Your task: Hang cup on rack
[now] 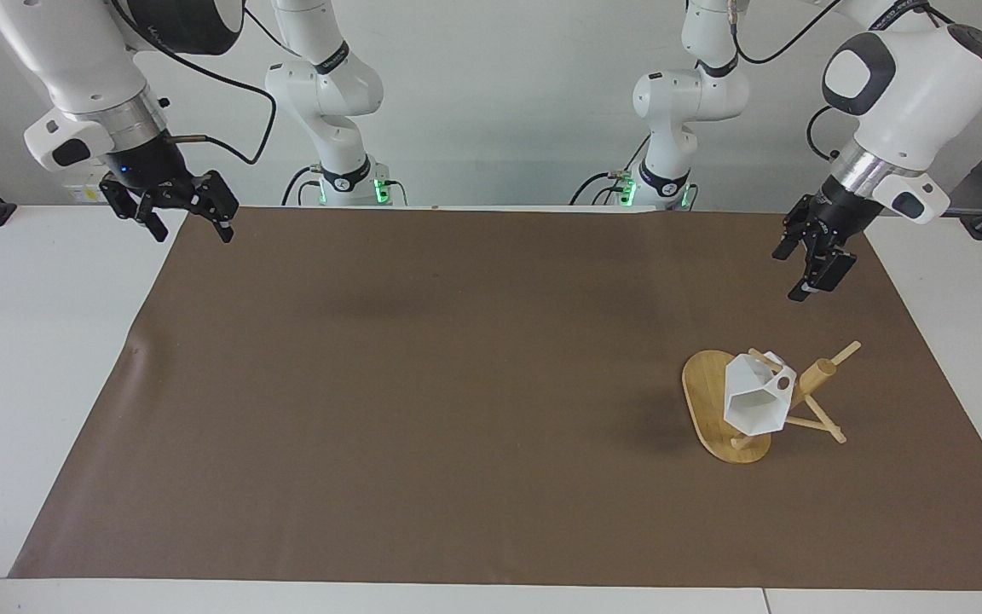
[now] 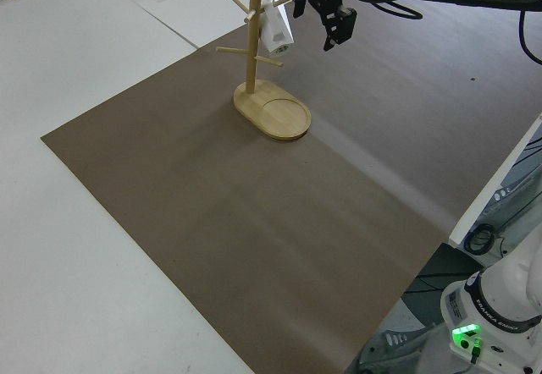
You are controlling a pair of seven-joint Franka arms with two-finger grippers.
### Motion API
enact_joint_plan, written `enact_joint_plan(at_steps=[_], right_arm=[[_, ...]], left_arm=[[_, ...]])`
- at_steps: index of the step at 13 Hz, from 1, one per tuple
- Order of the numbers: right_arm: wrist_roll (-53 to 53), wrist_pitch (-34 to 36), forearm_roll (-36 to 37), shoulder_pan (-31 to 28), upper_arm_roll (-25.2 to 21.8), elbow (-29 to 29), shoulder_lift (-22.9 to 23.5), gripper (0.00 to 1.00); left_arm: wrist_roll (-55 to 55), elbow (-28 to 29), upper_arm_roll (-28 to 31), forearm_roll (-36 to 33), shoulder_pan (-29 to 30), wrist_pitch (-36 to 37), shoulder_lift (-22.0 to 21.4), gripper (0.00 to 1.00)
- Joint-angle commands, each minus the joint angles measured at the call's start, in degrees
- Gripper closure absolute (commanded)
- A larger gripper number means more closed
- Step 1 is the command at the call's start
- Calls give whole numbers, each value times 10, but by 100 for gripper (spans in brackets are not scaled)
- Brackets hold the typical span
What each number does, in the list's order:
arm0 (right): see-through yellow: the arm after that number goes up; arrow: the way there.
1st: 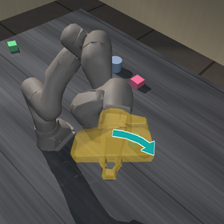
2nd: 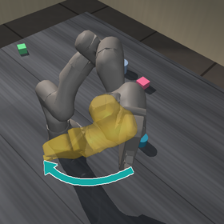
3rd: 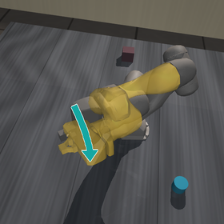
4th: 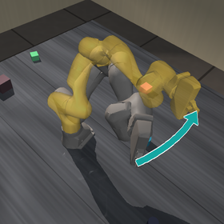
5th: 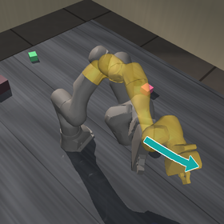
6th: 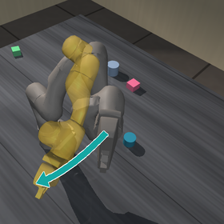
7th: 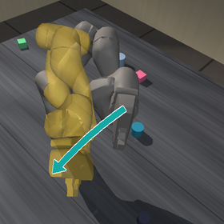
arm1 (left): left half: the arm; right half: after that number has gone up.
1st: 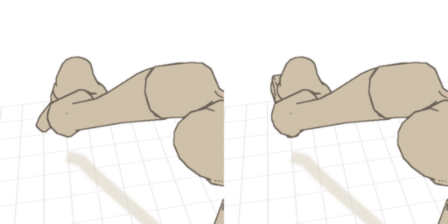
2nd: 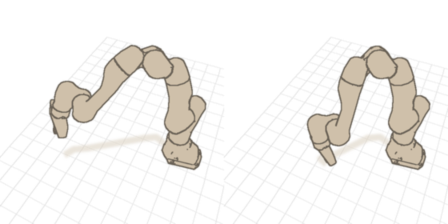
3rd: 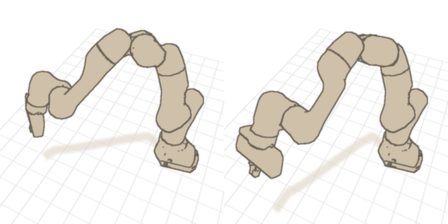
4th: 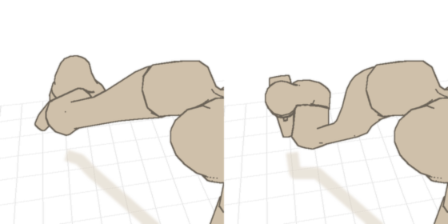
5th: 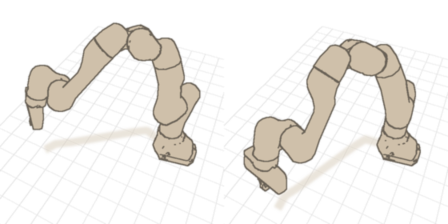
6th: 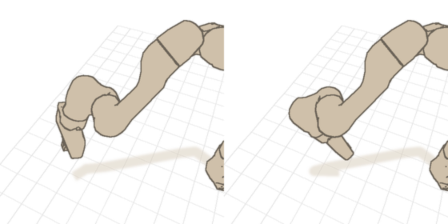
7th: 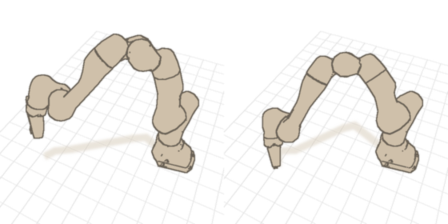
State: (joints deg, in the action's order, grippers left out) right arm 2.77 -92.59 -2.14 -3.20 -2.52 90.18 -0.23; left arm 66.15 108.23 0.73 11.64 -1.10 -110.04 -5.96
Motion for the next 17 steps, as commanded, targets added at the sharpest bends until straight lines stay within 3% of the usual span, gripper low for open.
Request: enact_joint_plan(at_steps=[1,6,9,14,17], right_arm=[[5,-12,14,0,2,9,-4,0],[18,-11,13,0,4,9,-5,0],[15,-11,13,0,7,9,-5,0],[14,-21,14,0,4,10,-5,0],[17,-49,15,0,1,9,-1,0]], left_arm=[[-164,-2,-2,-26,4,18,-6,0],[-370,-6,-8,-113,-5,36,-7,0],[-484,-26,-10,-115,-6,64,-13,0],[-611,-113,-20,-122,-6,176,-5,0],[-625,-161,-36,-161,-12,247,-3,0]])
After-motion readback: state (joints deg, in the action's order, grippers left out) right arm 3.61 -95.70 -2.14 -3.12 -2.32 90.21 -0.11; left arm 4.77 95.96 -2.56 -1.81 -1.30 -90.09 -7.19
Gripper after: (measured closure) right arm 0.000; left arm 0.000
